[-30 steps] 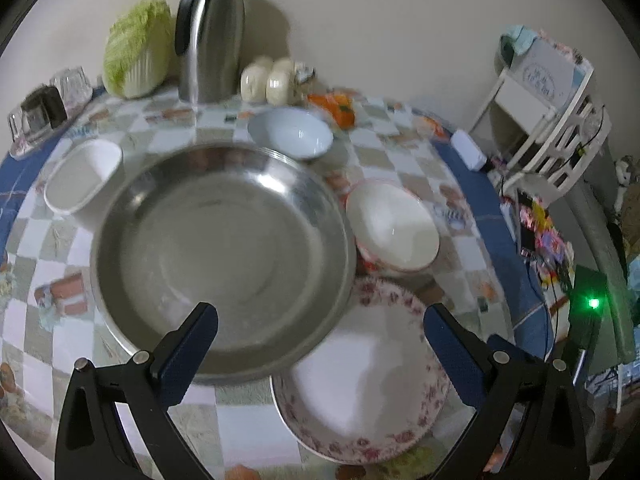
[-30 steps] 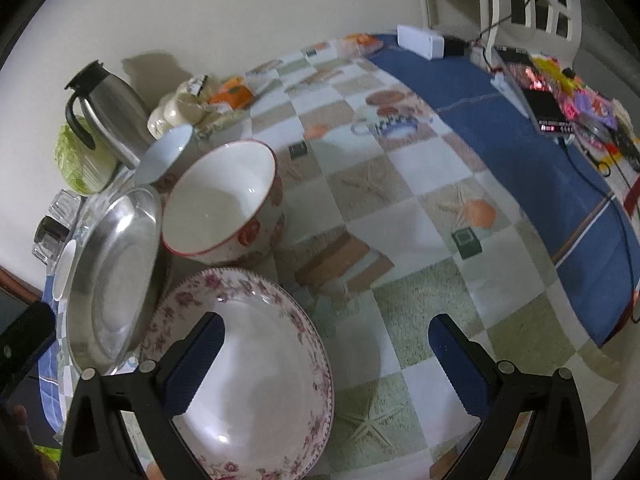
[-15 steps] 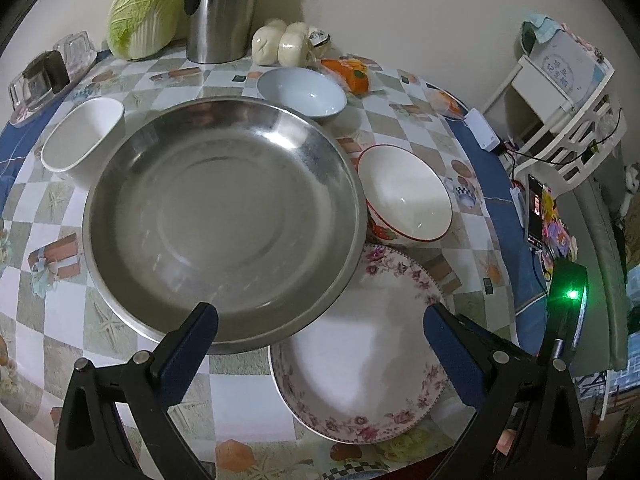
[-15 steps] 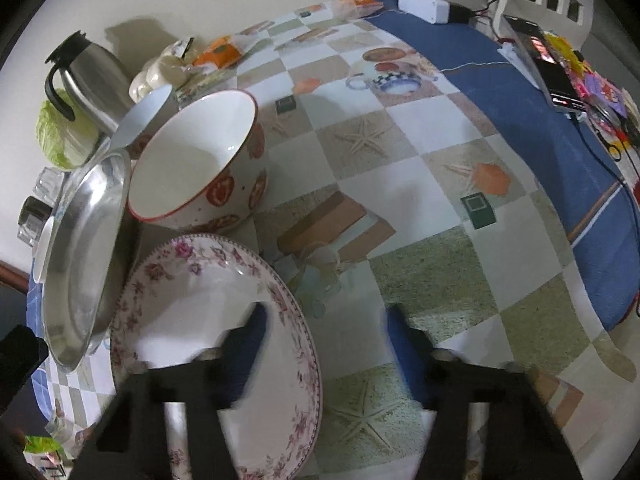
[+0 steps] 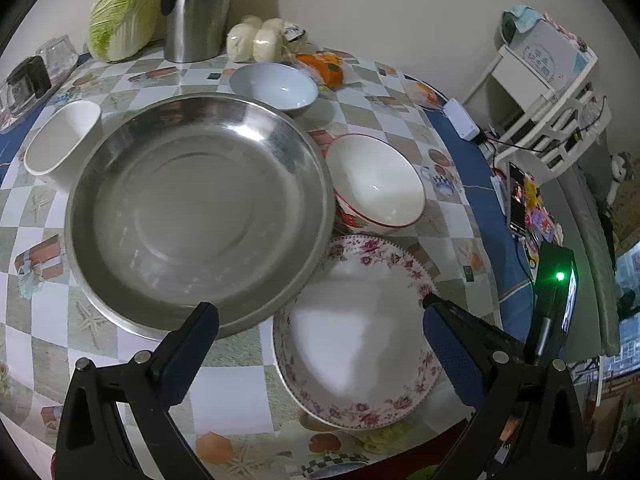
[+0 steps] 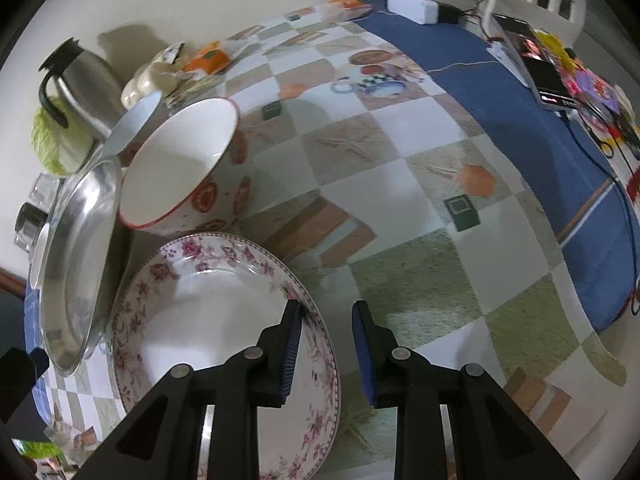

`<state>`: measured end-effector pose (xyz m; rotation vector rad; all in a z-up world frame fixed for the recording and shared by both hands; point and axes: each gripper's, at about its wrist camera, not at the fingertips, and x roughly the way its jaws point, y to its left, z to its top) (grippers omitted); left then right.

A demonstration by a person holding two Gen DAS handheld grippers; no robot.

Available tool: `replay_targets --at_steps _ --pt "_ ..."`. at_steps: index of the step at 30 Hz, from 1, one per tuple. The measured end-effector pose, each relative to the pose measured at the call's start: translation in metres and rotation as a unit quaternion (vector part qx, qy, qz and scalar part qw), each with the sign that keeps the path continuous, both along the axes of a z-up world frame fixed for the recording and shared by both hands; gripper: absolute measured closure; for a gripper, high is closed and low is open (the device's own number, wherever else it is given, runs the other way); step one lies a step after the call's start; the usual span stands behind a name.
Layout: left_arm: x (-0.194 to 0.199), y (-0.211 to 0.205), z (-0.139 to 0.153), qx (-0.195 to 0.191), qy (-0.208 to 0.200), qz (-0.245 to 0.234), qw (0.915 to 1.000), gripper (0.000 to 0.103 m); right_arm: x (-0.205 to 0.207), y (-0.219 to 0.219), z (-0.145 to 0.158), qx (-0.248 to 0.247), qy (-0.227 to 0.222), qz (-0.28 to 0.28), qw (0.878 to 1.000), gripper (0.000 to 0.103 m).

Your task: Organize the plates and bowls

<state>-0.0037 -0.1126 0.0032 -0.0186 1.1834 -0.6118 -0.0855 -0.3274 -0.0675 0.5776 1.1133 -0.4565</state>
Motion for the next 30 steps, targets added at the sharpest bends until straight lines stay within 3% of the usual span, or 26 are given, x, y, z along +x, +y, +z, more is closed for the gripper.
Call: replay_targets --at_steps 7,13,17,22,30 --pt "-0.014 -0.017 -0.002 0.004 0.003 -0.036 0.9994 0.002 -0.018 -0.022 0.003 -0.004 0.006 -0.051 0.999 0.075" --pt "-0.023 -0.037 -0.017 0.028 0.011 -0.061 0.9977 0.014 -0.023 -0.031 -0.002 0.026 -0.008 -0.056 0.998 0.075" --pt "-0.022 -0.041 -0.032 0.046 0.028 -0.058 0.9968 0.025 -0.024 -0.032 -0.006 0.038 -0.012 -0.056 0.998 0.074" --pt "-0.018 -0.04 -0.049 0.066 0.046 -0.046 0.9957 0.028 -0.026 -0.033 -0.01 0.056 -0.015 -0.055 0.997 0.074" --pt "-0.012 -0.043 -0.076 0.089 0.069 -0.035 0.9931 0.055 -0.025 -0.035 -0.014 0.071 -0.017 -0.054 0.996 0.074"
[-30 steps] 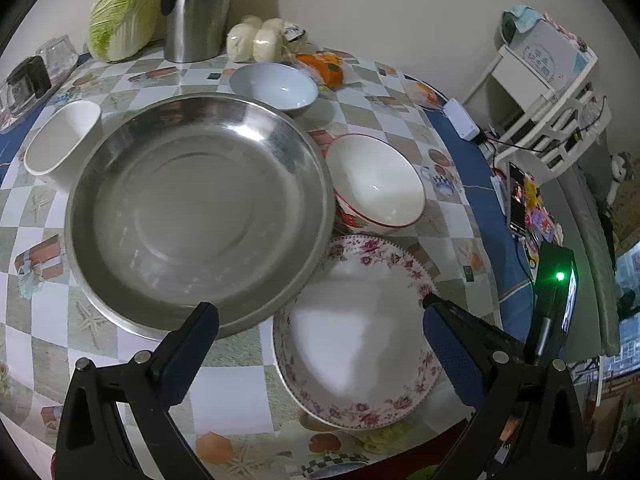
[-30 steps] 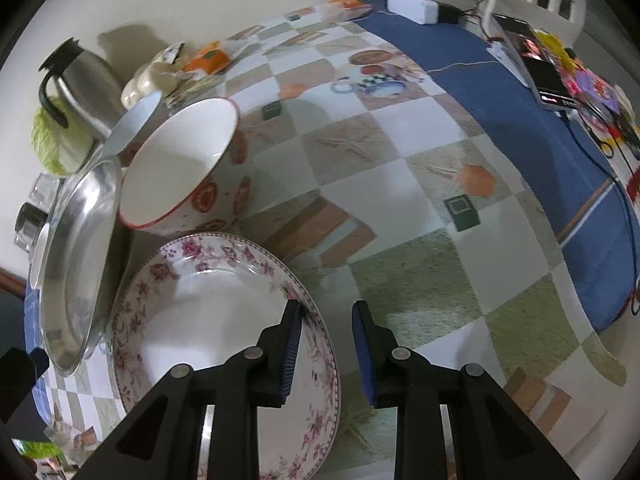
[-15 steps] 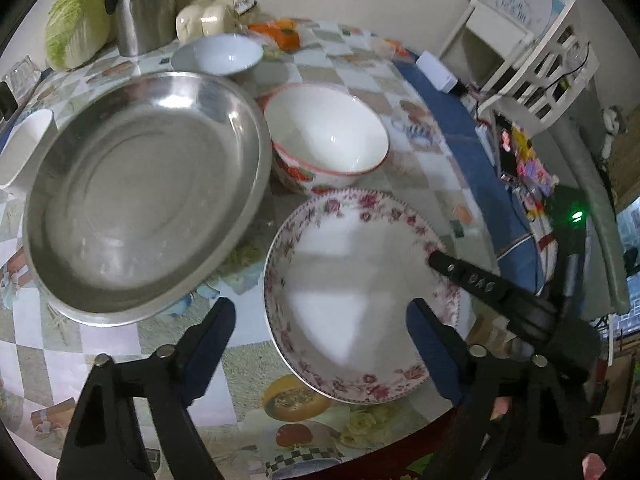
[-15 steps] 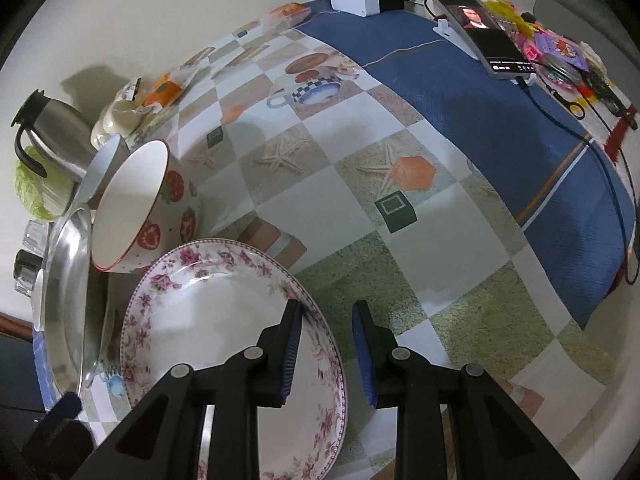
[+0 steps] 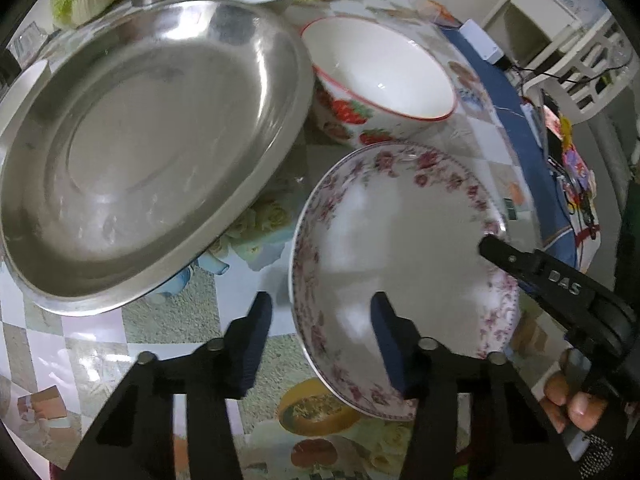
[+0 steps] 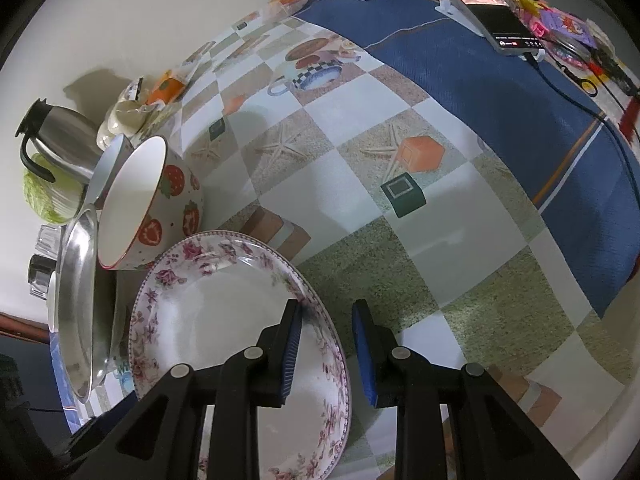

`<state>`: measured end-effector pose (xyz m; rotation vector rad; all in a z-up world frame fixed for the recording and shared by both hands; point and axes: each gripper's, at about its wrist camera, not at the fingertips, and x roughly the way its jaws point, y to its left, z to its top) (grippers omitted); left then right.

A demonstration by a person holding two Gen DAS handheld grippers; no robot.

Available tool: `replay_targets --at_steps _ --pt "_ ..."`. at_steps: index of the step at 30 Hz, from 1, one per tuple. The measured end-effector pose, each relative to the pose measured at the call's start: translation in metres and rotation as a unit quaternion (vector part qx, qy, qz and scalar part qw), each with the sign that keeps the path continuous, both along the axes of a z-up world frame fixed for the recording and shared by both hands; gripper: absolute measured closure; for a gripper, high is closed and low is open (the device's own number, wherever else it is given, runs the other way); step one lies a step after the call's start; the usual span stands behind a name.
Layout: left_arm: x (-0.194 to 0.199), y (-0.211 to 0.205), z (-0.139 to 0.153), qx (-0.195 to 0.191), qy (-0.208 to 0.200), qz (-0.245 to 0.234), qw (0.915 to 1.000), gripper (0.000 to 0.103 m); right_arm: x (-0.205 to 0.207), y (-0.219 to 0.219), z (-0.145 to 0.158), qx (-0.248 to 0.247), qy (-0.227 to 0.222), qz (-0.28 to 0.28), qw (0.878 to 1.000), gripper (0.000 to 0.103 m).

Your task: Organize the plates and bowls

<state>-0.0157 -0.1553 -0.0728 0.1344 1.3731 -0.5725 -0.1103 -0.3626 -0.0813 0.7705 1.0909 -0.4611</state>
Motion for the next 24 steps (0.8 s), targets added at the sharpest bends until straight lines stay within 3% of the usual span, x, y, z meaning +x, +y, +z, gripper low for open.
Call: replay_targets --at_steps 11,24 --pt "0.01 0.008 -0.009 -0.028 0.018 0.013 0.9994 0.08 0.001 0.0 -0.001 0.007 -0.01 0.005 1.0 0.075" --pt "0.009 0.007 0.01 -0.048 -0.018 0.009 0.9986 0.08 -0.008 0.0 0.008 0.019 -0.037 0.003 0.999 0.083"
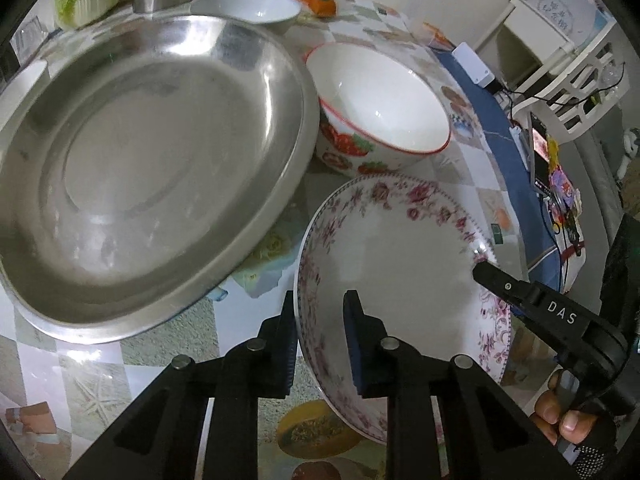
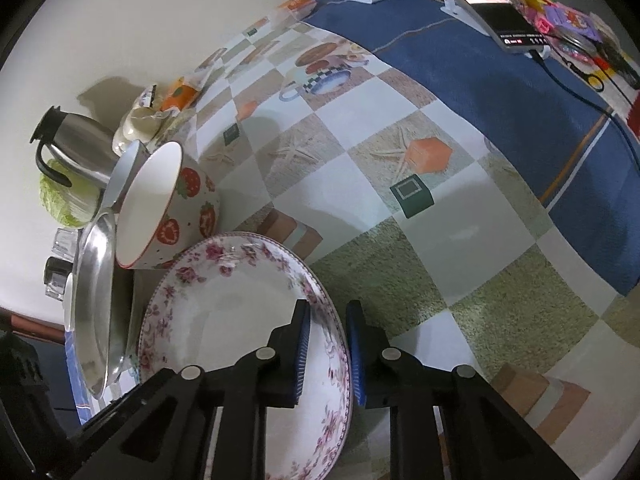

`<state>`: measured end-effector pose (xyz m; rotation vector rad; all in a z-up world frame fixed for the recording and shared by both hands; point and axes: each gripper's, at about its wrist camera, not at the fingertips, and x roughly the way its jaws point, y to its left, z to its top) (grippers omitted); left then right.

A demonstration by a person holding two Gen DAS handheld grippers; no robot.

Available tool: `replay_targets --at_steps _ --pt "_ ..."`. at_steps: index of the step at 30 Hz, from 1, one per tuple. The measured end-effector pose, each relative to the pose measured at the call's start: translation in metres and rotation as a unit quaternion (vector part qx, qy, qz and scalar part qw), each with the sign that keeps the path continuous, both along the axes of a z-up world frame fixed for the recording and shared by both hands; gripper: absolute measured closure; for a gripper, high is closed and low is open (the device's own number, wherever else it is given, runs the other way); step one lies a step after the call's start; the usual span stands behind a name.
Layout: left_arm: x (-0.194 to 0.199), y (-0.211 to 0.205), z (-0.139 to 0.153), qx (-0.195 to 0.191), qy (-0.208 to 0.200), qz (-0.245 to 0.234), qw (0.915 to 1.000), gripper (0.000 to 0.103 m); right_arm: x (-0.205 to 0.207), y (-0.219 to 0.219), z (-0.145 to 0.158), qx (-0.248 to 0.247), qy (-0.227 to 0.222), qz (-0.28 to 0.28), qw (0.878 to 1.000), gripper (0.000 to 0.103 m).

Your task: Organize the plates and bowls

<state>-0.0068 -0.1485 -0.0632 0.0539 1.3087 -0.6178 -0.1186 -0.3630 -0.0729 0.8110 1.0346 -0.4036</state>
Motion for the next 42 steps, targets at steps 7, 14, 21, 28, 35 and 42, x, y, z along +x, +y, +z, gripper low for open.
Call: replay_targets --at_steps 7,14,21,28,35,42 --pt "0.001 0.001 0.008 -0.006 -0.01 0.004 0.9999 0.08 0.002 0.006 0.008 -0.01 -0.009 0.011 1.0 0.083" --pt "-0.002 0.004 0.015 -0.014 -0.009 0.0 0.9999 0.08 -0.004 0.007 0.017 -0.016 -0.02 0.012 1.0 0.083" --pt "-0.008 0.005 0.027 -0.025 -0.02 -0.014 0.9994 0.08 -0.017 0.007 0.03 -0.024 -0.042 0.009 0.999 0.083" --pt "-0.016 0.0 0.04 -0.035 -0.039 -0.033 0.9981 0.08 -0.032 0.004 0.042 -0.027 -0.069 -0.005 0.997 0.083" --pt "-0.02 0.0 0.054 -0.047 -0.06 -0.042 0.9962 0.08 -0.039 0.002 0.054 -0.03 -0.094 -0.014 0.995 0.083" --pt "-0.014 0.006 0.064 -0.062 -0.072 -0.036 0.9948 0.08 -0.034 0.006 0.071 -0.042 -0.11 -0.012 0.993 0.083"
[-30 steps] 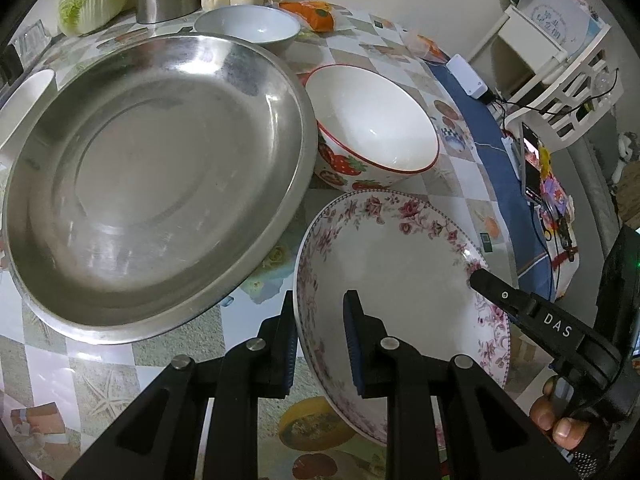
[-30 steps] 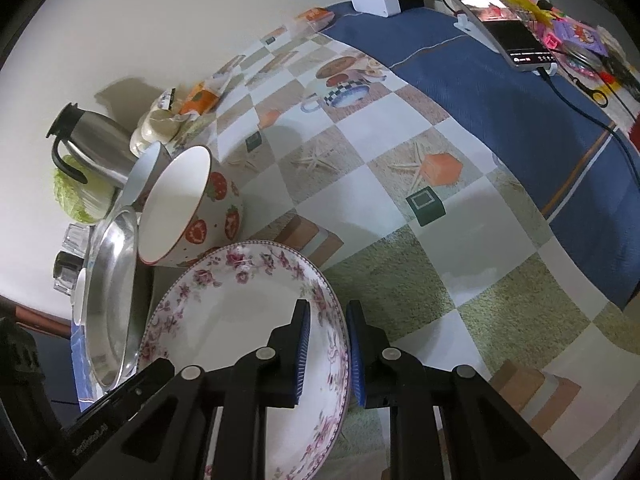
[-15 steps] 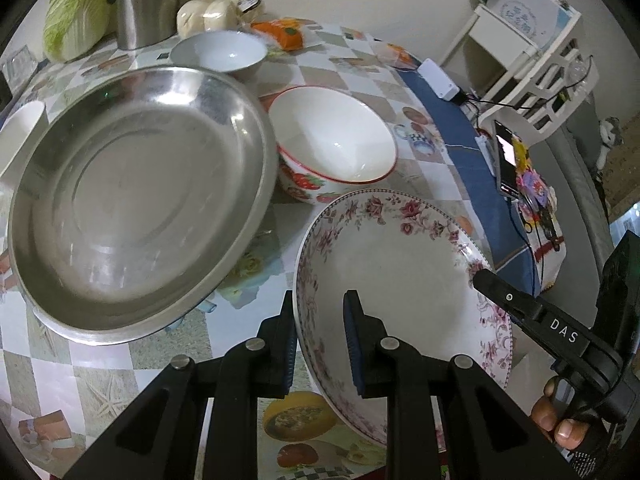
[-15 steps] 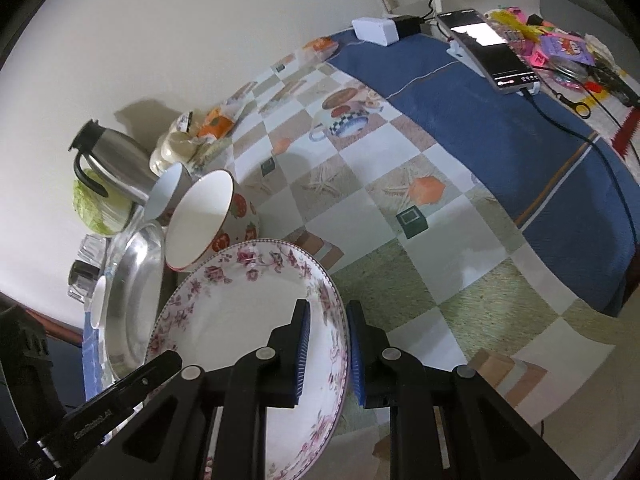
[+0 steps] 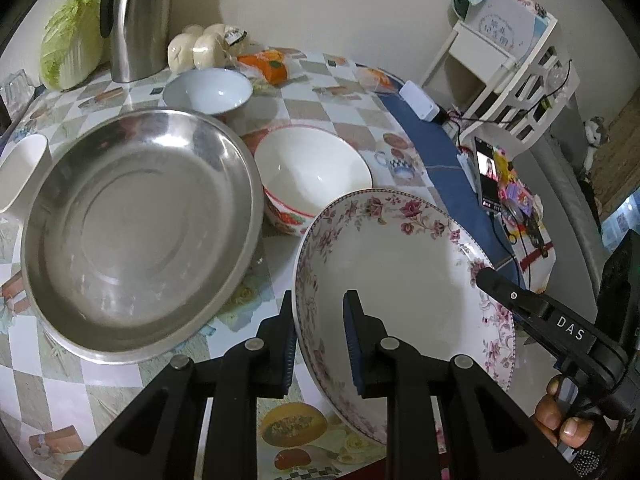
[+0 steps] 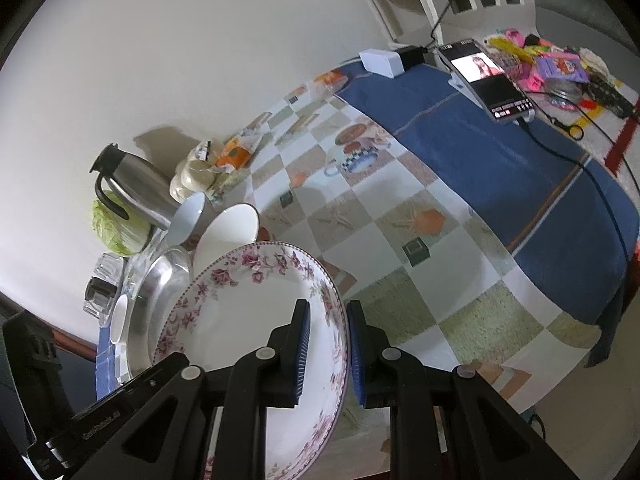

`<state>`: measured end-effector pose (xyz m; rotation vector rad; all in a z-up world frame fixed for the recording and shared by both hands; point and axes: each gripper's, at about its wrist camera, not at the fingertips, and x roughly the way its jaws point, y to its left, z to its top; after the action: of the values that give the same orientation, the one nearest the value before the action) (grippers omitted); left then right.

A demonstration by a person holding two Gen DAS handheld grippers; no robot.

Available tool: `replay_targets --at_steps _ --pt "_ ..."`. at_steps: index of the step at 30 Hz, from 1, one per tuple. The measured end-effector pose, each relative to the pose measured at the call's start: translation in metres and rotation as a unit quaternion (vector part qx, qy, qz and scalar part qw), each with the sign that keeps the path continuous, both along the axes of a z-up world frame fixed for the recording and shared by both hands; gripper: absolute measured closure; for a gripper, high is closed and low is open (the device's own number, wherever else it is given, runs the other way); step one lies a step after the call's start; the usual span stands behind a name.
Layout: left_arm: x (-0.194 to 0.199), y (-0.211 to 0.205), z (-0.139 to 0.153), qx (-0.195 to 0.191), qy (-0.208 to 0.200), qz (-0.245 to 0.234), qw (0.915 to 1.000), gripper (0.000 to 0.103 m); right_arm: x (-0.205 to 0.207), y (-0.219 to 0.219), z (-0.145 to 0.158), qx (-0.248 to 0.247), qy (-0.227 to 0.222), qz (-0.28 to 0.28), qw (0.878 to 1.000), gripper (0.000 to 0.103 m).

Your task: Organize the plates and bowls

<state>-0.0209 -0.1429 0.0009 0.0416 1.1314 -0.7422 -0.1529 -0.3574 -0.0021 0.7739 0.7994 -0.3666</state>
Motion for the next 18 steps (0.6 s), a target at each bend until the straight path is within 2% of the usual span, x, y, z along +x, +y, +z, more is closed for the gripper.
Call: replay_targets --at_steps 5,18 --pt "0.01 0.007 0.011 -0.014 -0.014 0.013 0.9997 0.08 0.011 0.006 0.011 -0.008 -0.008 0.01 1.0 0.083" --pt "0.053 0.047 0.029 -0.067 -0.015 0.072 0.9951 0.08 0.066 0.032 0.041 -0.025 -0.027 0.049 0.998 0.083"
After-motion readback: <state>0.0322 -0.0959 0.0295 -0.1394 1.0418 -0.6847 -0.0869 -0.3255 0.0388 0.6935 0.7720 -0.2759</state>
